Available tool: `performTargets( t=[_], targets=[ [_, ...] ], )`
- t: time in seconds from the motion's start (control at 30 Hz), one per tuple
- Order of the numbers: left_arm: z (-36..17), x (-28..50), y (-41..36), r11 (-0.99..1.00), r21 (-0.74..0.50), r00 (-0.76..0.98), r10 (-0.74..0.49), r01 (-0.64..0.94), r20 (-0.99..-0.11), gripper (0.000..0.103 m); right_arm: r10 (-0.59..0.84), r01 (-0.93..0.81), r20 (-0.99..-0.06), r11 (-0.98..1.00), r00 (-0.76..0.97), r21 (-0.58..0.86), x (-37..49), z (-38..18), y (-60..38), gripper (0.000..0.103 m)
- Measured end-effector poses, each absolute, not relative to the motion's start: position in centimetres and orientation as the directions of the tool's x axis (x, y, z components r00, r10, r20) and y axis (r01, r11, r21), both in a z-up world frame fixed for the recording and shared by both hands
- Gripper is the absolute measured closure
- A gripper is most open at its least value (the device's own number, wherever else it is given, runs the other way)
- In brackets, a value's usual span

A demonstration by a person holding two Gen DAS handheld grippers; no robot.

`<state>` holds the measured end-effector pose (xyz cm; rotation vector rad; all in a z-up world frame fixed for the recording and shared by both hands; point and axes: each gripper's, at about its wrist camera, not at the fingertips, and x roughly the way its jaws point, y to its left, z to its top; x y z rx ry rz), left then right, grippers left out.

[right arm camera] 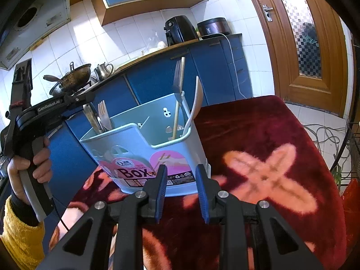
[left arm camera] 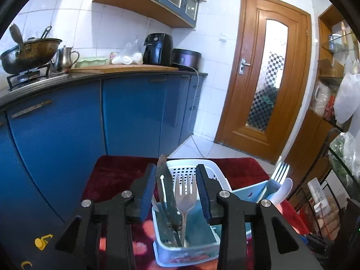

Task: Organize utensils
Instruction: 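Open both tools and withdraw them from the holder, then move both open tools down to the remaining utensils on the cloth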

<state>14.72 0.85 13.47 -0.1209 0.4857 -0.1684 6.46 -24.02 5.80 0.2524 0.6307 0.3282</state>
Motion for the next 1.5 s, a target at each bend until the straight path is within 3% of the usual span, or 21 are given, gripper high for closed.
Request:
performTargets(
  t=[0.73,1.5],
  targets=[
    [13.9,7.0,1.8,0.983,-0.136,0.831,-0.177,0.123,-0.528,0.065,0.377,-0.243,-0.493,0.918,0.784,0.315,1.7,8.3,-23.0,0.069],
    [7.1,1.2,-0.3,0.958,-0.247,0.685,-0.279,0.148,-0.673,0.065,0.354,-0.243,-0.518,0.932,0.779,0.270,-3.3,7.7,-22.5,0.061]
  ],
)
